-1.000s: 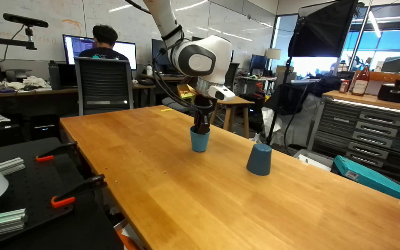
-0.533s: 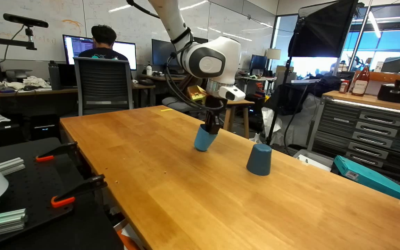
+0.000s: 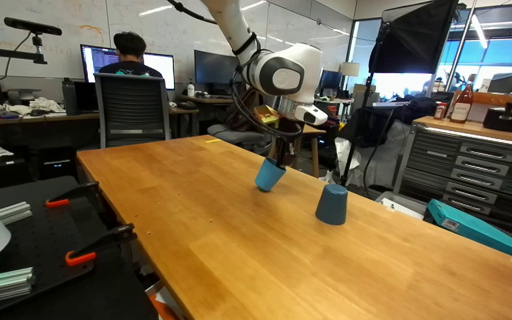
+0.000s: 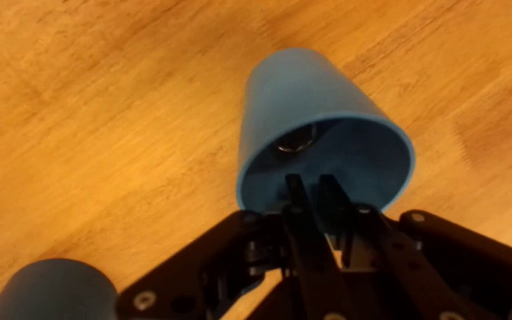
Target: Pick the silver object on the table and put it in the blue cup
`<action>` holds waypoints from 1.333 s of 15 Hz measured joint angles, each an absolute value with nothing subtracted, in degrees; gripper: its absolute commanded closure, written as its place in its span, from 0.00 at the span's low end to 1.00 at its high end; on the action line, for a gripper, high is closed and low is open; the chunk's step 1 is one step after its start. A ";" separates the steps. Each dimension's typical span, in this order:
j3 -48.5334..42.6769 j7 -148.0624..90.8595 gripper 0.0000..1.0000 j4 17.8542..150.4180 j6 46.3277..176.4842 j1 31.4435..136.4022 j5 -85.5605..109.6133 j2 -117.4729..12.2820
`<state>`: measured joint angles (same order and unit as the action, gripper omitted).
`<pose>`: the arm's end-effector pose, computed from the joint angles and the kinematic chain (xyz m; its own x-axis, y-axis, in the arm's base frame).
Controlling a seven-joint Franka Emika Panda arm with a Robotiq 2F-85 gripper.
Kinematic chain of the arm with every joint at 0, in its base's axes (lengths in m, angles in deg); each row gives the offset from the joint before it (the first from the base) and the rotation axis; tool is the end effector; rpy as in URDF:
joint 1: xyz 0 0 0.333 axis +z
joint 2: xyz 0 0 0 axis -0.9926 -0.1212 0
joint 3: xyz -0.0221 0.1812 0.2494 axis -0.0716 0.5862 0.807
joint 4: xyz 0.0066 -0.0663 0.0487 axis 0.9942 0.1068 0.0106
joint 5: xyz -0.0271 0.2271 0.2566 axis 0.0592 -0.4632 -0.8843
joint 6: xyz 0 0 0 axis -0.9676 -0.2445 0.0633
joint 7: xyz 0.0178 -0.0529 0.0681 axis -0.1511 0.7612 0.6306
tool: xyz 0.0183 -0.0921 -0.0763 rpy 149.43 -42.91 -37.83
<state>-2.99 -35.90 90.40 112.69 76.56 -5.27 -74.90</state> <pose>0.6204 -0.1052 0.2101 0.8484 -0.5260 -0.0589 -0.5292 -0.8406 -0.1156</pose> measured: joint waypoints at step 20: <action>-0.38 -35.78 0.95 101.13 105.32 76.83 -7.08 -61.34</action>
